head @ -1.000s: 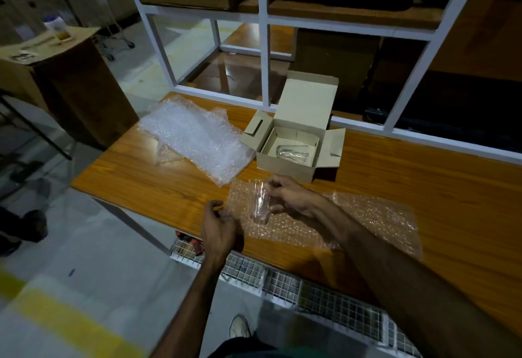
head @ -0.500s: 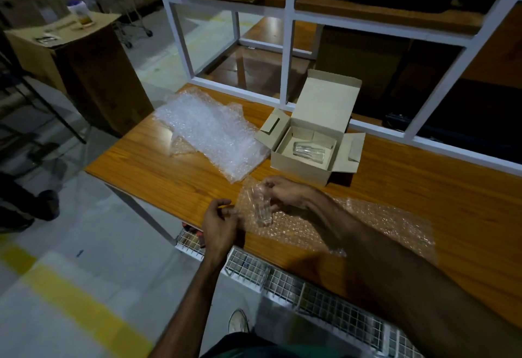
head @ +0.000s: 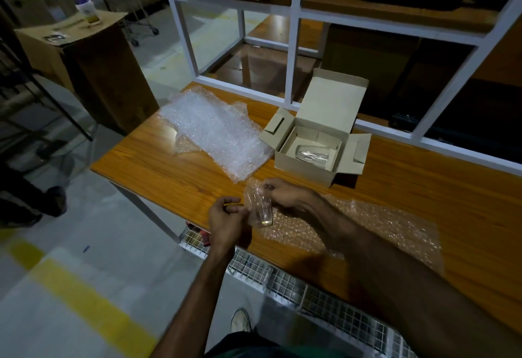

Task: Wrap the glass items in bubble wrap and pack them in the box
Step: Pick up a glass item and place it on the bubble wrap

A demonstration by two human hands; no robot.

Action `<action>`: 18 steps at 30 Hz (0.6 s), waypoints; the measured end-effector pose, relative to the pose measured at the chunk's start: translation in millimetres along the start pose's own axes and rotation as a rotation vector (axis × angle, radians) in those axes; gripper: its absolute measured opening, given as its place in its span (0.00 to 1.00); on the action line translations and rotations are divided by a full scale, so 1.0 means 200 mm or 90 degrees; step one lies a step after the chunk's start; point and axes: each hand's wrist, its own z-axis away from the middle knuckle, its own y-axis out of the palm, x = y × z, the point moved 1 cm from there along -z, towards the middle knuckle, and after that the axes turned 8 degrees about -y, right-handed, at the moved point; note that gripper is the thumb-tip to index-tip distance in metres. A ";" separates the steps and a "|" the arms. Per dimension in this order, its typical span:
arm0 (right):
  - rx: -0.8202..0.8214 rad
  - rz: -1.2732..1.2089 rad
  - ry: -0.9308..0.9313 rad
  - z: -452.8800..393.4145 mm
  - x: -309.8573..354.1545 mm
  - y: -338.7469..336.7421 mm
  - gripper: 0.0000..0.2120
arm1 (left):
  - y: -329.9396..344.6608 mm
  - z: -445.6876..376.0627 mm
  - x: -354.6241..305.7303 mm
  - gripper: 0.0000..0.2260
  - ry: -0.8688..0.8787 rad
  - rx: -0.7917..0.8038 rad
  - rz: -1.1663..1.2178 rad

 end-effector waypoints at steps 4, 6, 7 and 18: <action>-0.009 0.038 -0.058 -0.02 -0.02 0.01 0.06 | 0.03 -0.01 0.00 0.15 -0.055 0.038 0.072; -0.028 0.069 -0.087 -0.04 -0.03 0.02 0.06 | 0.05 -0.01 0.01 0.13 -0.062 0.040 0.081; -0.035 0.089 -0.099 -0.04 -0.03 0.02 0.07 | 0.05 -0.01 0.02 0.12 -0.063 0.041 0.085; -0.059 0.170 -0.117 -0.08 -0.09 -0.04 0.09 | 0.10 0.02 0.01 0.15 0.057 0.081 -0.044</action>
